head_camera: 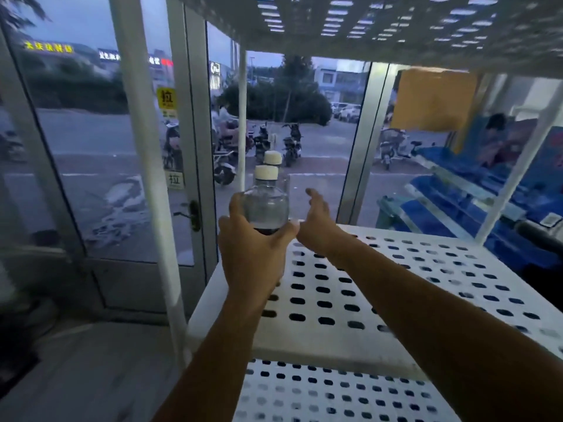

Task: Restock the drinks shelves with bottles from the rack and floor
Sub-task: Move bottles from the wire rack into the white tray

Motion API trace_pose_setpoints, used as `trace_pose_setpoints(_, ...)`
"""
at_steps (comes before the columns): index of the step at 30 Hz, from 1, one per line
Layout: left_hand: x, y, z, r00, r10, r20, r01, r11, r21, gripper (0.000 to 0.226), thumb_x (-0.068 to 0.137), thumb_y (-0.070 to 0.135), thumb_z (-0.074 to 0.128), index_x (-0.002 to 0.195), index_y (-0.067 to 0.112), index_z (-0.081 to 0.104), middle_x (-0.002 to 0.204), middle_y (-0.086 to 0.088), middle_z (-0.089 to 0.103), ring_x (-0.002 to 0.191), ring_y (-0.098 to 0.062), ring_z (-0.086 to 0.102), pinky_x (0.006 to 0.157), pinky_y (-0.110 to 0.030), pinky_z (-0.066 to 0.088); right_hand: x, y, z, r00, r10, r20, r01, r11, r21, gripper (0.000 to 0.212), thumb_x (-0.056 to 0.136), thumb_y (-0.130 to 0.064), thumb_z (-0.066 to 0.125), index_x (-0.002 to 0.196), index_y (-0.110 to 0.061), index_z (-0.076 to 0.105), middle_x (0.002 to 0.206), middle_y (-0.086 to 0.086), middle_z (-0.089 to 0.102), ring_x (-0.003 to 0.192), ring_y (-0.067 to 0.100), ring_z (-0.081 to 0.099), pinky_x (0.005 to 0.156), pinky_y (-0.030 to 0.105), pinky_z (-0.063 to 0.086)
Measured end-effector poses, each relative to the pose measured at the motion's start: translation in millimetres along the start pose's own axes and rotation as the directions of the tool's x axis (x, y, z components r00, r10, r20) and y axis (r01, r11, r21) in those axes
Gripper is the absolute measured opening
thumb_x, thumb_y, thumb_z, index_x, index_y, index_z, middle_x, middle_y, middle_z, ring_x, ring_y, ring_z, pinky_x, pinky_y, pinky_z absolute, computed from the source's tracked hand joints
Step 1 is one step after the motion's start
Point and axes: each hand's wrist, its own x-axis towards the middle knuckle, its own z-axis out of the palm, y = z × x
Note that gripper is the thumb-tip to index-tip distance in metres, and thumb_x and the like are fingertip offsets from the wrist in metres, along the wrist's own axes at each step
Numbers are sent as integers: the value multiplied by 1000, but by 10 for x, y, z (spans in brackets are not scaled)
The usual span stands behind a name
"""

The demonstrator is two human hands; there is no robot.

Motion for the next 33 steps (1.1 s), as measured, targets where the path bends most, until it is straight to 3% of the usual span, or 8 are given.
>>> trace_pose_setpoints(2,-60,-11,-66,1000,9,-24,-8,1000,5,77,63,57,78,129,35,45,116,1,52,108,-21,55,87,-41,54,75,-54,157,999,-9,40,4,993,121,78,91,-29,62,153,-20,16,156,14,20,141,34,30,114,50,34)
trace_pose_setpoints(5,-98,-18,-136,997,44,-59,-45,999,-18,77,66,58,76,133,35,44,118,4,49,112,-17,53,87,-34,53,125,-129,355,998,-41,55,28,975,221,50,95,-39,54,134,-26,27,142,13,41,121,26,48,101,43,46)
trace_pose_setpoints(10,-82,14,-202,994,86,-68,-91,993,-75,70,72,51,78,130,43,41,116,16,45,108,-2,48,76,-7,36,136,-233,472,1000,12,22,-20,894,447,98,34,-70,51,118,-27,26,117,8,52,104,21,57,91,38,49)
trace_pose_setpoints(14,-62,21,-204,993,105,-62,-110,991,-73,74,71,49,80,134,33,45,116,12,48,108,-5,51,80,-12,41,135,-133,399,999,-42,15,35,951,308,77,65,-39,82,118,-31,27,104,-4,53,89,8,56,63,19,43)
trace_pose_setpoints(21,-74,48,-72,994,111,23,-104,973,-205,73,69,41,85,131,25,52,122,-3,60,110,-19,61,90,-43,55,-119,122,46,991,2,-137,50,926,375,70,75,-24,84,126,-28,36,104,-4,64,91,11,66,78,31,59)
trace_pose_setpoints(27,-270,241,199,983,150,106,-111,945,-308,68,71,38,85,130,31,51,122,0,60,111,-18,60,94,-41,53,-652,292,-511,958,-10,-286,122,920,374,78,64,-38,87,125,-30,40,107,-6,67,94,10,69,86,39,59)
trace_pose_setpoints(30,-439,383,303,976,172,137,-112,924,-365,61,71,40,85,114,64,48,111,25,61,101,5,60,83,-14,52,-977,356,-782,931,7,-365,127,932,339,74,67,-35,88,123,-34,39,106,-9,66,96,10,68,90,41,58)
trace_pose_setpoints(33,-674,572,414,961,184,206,-85,907,-411,56,69,50,82,113,60,48,113,22,60,100,9,59,79,-12,49,-1346,438,-1051,901,27,-434,125,940,317,73,69,-34,88,123,-38,40,108,-11,66,97,8,68,92,41,57)
